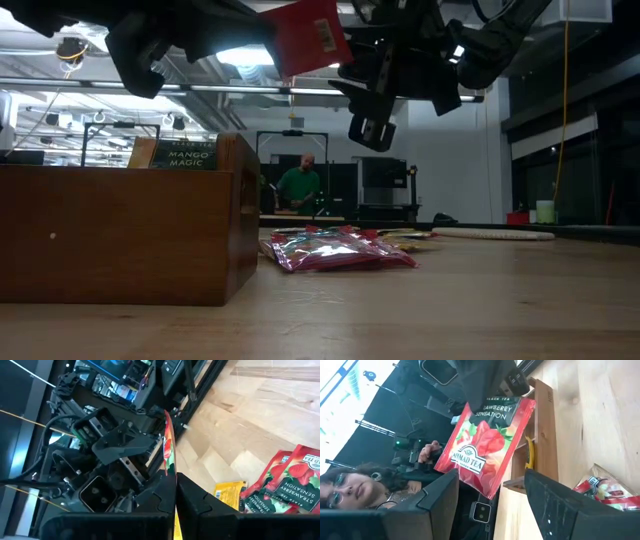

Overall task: Pick & Place Tea
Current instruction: Put the red tea bag into the middle section of the wooden organizer

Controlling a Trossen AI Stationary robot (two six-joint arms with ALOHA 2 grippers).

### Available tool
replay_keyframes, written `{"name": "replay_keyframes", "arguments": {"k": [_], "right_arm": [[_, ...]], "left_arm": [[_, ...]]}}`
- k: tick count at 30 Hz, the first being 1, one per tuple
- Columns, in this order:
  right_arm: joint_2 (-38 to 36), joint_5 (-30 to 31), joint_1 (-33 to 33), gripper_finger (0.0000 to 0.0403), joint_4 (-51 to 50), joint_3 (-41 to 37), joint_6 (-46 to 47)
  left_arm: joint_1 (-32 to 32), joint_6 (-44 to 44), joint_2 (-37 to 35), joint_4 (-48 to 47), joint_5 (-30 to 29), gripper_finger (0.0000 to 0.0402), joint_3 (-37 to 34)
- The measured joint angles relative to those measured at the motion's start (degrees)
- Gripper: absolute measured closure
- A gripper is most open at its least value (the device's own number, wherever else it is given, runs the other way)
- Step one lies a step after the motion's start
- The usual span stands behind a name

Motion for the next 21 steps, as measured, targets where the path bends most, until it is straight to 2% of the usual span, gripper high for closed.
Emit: {"name": "replay_keyframes", "arguments": {"k": [5, 8, 11, 21], "right_arm": [[0.00, -0.26, 0.00, 0.0176, 0.08, 0.00, -0.07], [0.00, -1.03, 0.02, 0.0191, 0.22, 0.00, -0.07], [0.00, -1.05, 0.02, 0.0224, 0.26, 0.00, -0.11], [0.00, -1.03, 0.01, 0.0348, 0.26, 0.00, -0.22]], "left_arm": [[0.42, -0.02, 0.00, 0.00, -0.14, 0.0399, 0.00], [1.01, -0.11, 0.00, -0.09, 0.63, 0.0399, 0.00], [1.76, -0.70, 0.00, -0.45, 2.49, 0.0399, 0.00], [3.28, -3.67, 0.00, -1.84, 2.38, 0.0397, 0.02]]}}
